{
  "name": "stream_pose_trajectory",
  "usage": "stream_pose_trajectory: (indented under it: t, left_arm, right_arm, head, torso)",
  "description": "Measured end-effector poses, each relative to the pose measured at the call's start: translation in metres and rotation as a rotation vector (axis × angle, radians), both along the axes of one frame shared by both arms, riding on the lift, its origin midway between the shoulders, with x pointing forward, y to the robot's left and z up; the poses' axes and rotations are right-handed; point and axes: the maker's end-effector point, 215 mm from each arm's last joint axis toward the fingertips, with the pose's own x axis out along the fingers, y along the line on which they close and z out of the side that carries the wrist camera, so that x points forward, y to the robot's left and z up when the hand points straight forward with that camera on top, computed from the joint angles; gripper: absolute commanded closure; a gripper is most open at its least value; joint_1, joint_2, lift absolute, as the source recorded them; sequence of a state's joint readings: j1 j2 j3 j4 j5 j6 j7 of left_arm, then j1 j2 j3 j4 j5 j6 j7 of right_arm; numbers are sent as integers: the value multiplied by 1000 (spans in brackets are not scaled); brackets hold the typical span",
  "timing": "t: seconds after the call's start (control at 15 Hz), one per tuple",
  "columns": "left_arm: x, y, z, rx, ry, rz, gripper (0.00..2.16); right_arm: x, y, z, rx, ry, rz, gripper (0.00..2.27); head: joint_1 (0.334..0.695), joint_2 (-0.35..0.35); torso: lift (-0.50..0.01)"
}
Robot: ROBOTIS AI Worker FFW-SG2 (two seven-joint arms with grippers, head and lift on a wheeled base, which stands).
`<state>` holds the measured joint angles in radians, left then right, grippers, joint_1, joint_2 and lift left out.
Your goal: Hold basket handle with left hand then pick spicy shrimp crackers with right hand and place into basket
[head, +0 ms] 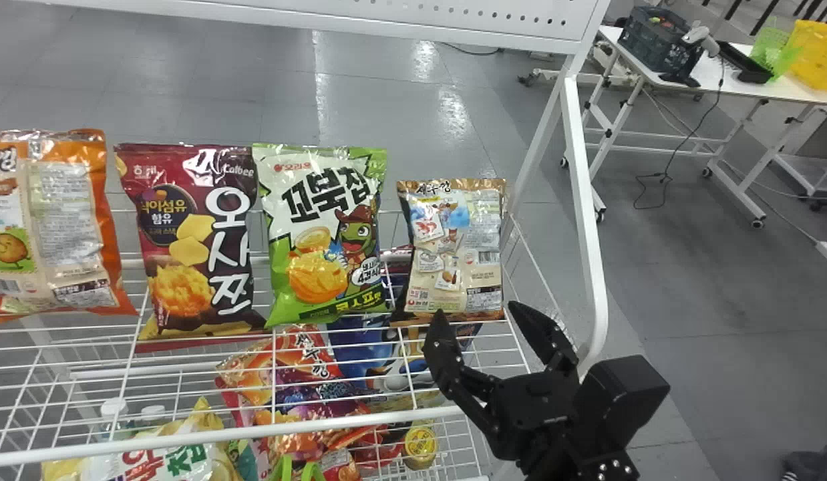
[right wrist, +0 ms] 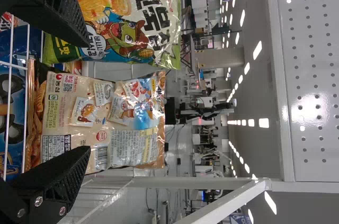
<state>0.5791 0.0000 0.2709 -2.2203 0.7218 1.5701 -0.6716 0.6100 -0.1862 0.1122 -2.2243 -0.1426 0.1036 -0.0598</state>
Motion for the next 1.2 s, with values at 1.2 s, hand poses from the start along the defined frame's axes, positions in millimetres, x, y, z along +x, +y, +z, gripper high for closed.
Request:
stream_pose_trajectory:
  t: [1.2]
  left_arm:
    - [-3,25,-7,28,23,57,1895]
  right_arm:
    - [34,-7,8,-26,-25,-10,124]
  head:
    - [695,-201]
  torso:
    - [-37]
